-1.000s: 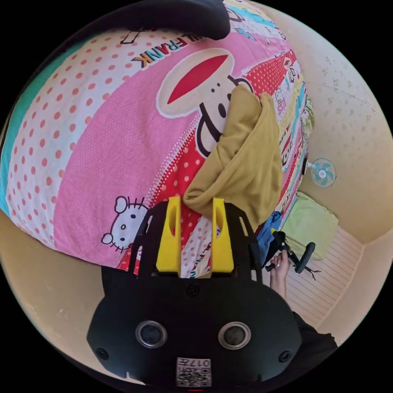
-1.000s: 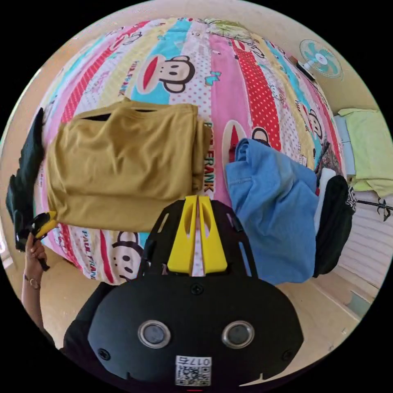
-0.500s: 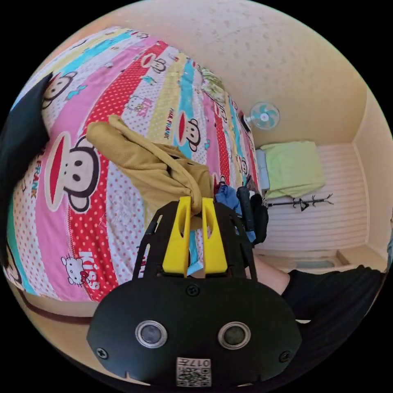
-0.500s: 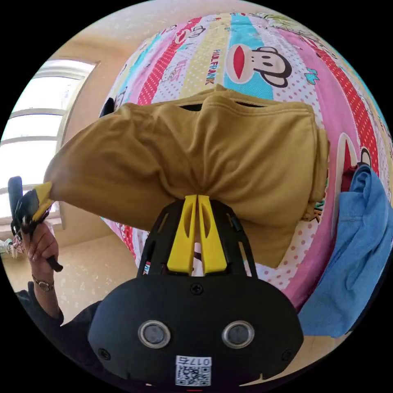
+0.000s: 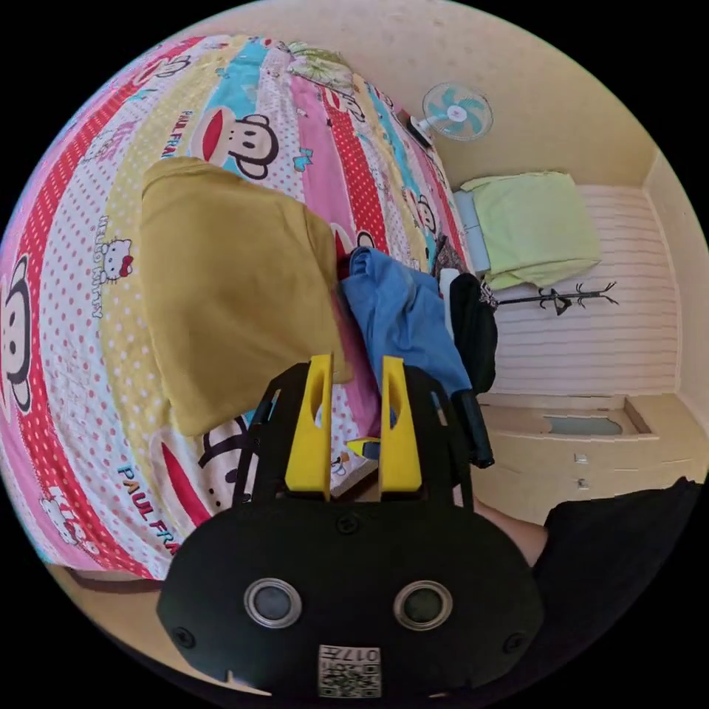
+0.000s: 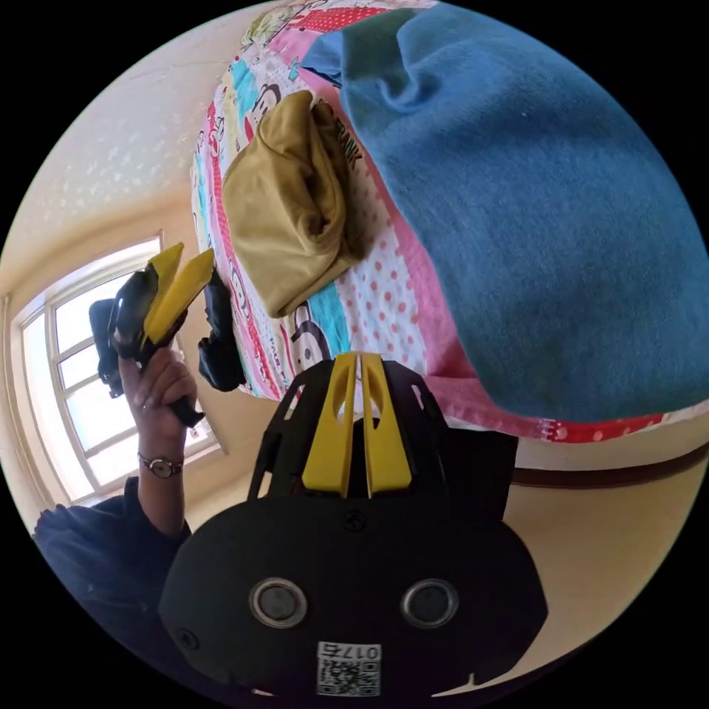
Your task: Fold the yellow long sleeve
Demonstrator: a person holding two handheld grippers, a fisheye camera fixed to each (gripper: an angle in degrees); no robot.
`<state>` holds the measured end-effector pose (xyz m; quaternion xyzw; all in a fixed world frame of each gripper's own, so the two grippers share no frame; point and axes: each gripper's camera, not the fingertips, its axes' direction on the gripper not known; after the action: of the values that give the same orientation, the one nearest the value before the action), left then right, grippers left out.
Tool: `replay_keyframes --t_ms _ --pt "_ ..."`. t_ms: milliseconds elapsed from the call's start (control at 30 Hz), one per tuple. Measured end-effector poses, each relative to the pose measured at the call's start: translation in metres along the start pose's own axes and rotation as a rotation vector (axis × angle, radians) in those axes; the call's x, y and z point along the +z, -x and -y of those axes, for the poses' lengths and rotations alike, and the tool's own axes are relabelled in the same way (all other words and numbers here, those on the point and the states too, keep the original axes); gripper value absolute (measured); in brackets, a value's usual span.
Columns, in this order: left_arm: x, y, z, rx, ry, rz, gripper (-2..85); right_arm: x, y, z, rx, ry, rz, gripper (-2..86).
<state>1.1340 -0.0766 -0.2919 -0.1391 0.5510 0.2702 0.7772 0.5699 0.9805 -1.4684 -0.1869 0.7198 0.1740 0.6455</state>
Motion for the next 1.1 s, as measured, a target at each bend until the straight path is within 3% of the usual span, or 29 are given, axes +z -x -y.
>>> replay_keyframes --t_ms 133,267,367,467,567,667,733,800,833,933,1033,1100 --pt "-0.057 0.071 -0.037 -0.287 -0.158 0.102 15.2 -0.003 0.001 0.015 -0.017 0.042 0.106 8.3" --pt "-0.037 0.145 -0.061 -0.497 -0.083 0.008 17.6 0.000 -0.002 0.031 0.019 0.059 0.282 13.1" --pt "0.009 0.152 -0.066 -0.511 0.041 -0.124 16.9 0.005 -0.018 0.036 0.149 0.015 0.475 17.3" --pt "0.012 0.131 -0.074 -0.516 0.033 -0.011 9.6 0.016 -0.038 0.036 0.321 -0.043 0.658 21.5" --pt "-0.003 0.122 -0.090 -0.549 -0.042 -0.247 6.9 0.028 -0.050 0.039 0.451 -0.126 0.805 23.8" --pt "-0.039 0.088 -0.099 -0.466 -0.056 -0.299 6.2 0.030 -0.051 0.048 0.501 -0.245 0.854 25.7" --pt "-0.064 0.066 -0.102 -0.416 -0.051 -0.359 5.9 0.025 -0.053 0.052 0.518 -0.343 0.924 24.8" --pt "-0.091 0.048 -0.104 -0.377 -0.055 -0.413 5.7 0.018 -0.048 0.059 0.499 -0.383 1.045 11.8" --pt "-0.113 0.037 -0.105 -0.342 -0.049 -0.413 5.6 0.015 -0.044 0.062 0.467 -0.380 1.081 10.8" --pt "-0.172 0.022 -0.110 -0.247 -0.017 -0.403 5.4 -0.021 0.005 0.059 0.346 -0.341 0.968 6.9" --pt "-0.246 0.022 -0.126 -0.173 -0.033 -0.467 5.3 -0.052 0.092 0.050 0.135 -0.226 0.747 5.0" --pt "-0.288 0.029 -0.138 -0.156 -0.040 -0.467 5.3 -0.052 0.173 0.050 -0.095 -0.110 0.498 3.9"
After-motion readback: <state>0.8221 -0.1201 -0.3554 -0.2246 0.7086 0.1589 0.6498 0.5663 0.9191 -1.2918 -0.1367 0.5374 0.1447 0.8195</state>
